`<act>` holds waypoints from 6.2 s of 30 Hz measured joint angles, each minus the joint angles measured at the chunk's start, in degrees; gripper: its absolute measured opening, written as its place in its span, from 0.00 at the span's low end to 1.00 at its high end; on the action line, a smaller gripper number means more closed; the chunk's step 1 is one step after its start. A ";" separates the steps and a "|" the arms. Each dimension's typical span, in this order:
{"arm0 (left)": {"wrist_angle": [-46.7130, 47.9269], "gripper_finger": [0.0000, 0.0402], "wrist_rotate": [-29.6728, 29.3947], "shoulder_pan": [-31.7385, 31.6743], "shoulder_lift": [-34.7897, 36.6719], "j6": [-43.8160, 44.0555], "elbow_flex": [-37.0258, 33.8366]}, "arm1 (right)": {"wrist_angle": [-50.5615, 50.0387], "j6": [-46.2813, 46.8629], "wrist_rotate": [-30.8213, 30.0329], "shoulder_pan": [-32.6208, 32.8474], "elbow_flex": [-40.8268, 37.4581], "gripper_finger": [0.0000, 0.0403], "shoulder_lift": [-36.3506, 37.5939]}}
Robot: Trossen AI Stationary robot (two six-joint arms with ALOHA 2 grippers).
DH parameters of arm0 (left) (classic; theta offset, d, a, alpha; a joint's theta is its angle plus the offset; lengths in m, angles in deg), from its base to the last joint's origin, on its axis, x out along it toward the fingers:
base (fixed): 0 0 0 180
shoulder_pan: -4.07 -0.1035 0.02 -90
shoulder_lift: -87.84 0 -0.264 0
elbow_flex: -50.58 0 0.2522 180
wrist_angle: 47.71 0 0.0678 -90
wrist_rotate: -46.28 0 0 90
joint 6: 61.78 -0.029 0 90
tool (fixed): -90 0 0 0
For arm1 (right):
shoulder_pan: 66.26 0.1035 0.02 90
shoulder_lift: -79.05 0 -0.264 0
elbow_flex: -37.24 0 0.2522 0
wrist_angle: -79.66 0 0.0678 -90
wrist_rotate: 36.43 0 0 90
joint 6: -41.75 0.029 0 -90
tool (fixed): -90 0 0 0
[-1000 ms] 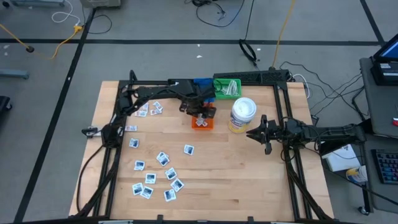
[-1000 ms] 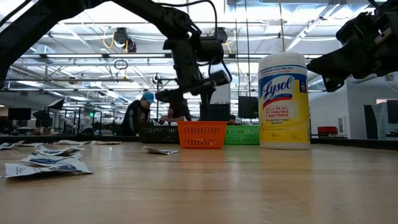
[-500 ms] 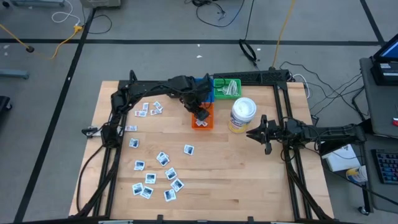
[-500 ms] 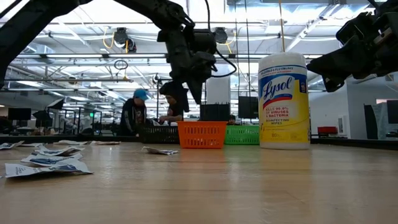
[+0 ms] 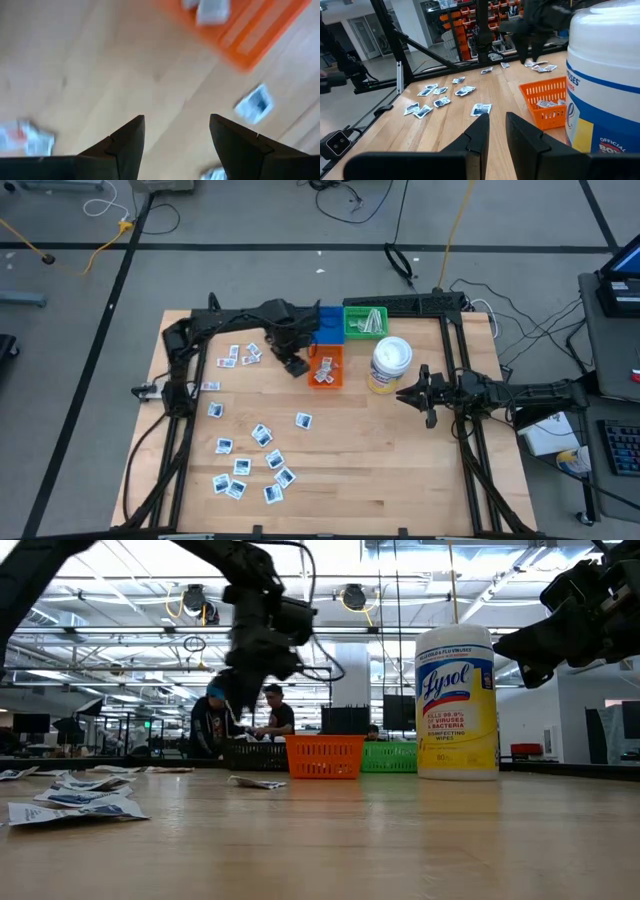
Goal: Pick & Place First Aid Supplies
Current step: Put the orange ointment pack into the orange bin
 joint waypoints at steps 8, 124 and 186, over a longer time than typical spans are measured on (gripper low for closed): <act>-0.07 0.57 -2.60 -1.42 10.77 1.24 -17.92 | -0.02 0.02 0.00 -0.02 0.02 0.15 0.00; 8.50 0.00 -24.09 -7.30 27.25 44.87 -26.80 | 0.00 0.00 0.00 0.00 0.02 0.15 0.00; -13.59 0.16 -17.53 8.58 -10.70 43.72 16.19 | -0.01 0.01 0.00 -0.02 0.02 0.15 0.01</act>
